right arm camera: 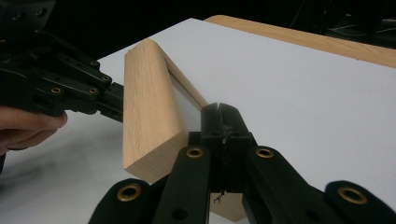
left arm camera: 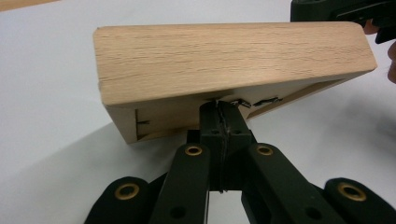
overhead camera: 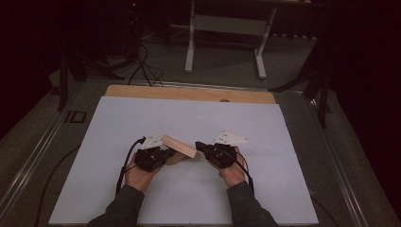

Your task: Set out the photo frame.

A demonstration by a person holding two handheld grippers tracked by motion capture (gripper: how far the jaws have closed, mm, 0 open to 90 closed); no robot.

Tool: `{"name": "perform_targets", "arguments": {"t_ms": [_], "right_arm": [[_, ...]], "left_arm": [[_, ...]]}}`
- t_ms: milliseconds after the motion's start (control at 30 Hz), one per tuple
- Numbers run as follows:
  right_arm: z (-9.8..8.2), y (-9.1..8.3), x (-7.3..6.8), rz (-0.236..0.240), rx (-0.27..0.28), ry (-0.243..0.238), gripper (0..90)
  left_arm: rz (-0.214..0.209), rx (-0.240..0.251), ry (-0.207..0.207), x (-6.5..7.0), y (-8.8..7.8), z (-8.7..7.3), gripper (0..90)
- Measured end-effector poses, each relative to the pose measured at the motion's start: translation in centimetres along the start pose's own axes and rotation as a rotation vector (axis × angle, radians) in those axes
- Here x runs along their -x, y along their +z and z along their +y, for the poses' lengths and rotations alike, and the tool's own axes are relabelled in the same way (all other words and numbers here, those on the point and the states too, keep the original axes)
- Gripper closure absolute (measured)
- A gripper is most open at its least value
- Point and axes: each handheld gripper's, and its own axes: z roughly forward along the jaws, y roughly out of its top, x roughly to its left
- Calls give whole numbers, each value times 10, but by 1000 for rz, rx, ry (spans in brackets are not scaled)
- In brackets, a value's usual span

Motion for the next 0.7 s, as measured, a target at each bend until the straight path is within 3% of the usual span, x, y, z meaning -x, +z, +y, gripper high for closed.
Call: {"name": "perform_targets", "arguments": {"t_ms": [700], "right_arm": [[-1, 0, -6, 17, -13, -16, 898]], "left_arm": [[-24, -3, 17, 8, 4, 1, 898]]}}
